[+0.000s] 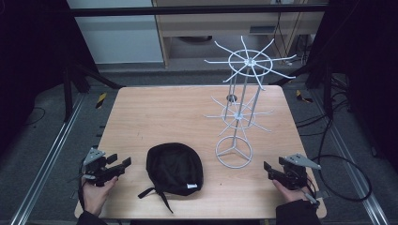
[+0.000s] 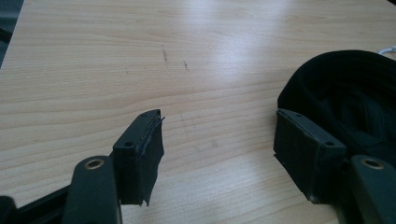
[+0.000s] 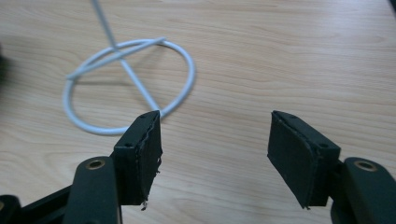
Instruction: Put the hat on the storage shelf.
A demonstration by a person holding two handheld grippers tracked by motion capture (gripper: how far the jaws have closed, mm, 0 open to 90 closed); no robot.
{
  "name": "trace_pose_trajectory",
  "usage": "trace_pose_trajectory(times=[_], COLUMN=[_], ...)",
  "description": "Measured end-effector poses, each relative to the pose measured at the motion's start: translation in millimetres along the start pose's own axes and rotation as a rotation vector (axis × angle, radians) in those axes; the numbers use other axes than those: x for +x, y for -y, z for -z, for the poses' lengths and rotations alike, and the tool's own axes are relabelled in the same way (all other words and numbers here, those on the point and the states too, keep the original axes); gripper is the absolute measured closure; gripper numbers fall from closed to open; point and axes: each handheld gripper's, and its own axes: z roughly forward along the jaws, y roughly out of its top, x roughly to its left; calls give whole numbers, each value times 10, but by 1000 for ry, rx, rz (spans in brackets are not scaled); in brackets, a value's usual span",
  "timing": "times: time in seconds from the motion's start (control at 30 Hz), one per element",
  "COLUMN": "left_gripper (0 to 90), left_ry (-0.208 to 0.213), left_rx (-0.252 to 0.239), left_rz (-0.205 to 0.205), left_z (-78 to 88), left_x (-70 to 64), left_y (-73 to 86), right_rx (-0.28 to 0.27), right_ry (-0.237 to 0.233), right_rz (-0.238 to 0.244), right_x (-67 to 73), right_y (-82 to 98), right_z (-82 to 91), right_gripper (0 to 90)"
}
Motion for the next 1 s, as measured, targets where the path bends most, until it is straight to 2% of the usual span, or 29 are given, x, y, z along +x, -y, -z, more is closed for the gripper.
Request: trace_pose_trajectory(times=[0.07,0.1,0.23,0.3,0.33,0.37,0.4,0.43,0.47,0.5,0.6,0.63,0.7,0.8,1.0], left_gripper=[322,317,273,251,245,239,236,243,268,298,375,408,427,484,514], left_ry=[5,13,18,30,30,43,43,45,45,41,30,30,29,48,64], left_rx=[9,19,19,8,8,12,12,7,7,-1,-30,-48,-51,-41,-26], left_rz=[2,-8,-23,-30,-30,-39,-39,-41,-41,-44,-55,-61,-59,-56,-60], left_z=[6,13,27,57,57,66,66,76,76,83,119,139,142,124,69], left_x=[-25,-75,-130,-168,-168,-192,-192,-218,-218,-235,-286,-319,-338,-414,-520], left_y=[-4,-13,-30,-40,-40,-40,-40,-38,-38,-39,-50,-53,-54,-57,-68], right_rx=[6,7,14,12,12,13,13,12,12,12,13,13,13,15,23], right_ry=[-22,-31,-62,-86,-86,-96,-96,-104,-104,-129,-151,-167,-179,-216,-271], right_rz=[-9,-2,9,31,31,53,53,71,71,85,101,121,129,141,138], right_x=[63,90,194,303,303,380,380,455,455,527,600,673,709,842,999], right_y=[-11,-14,-27,-44,-44,-59,-59,-75,-75,-87,-102,-116,-123,-146,-194], right_z=[11,10,25,30,30,26,26,22,22,24,25,25,24,14,-21], right_gripper=[368,371,380,377,377,374,374,376,376,401,408,422,425,435,458])
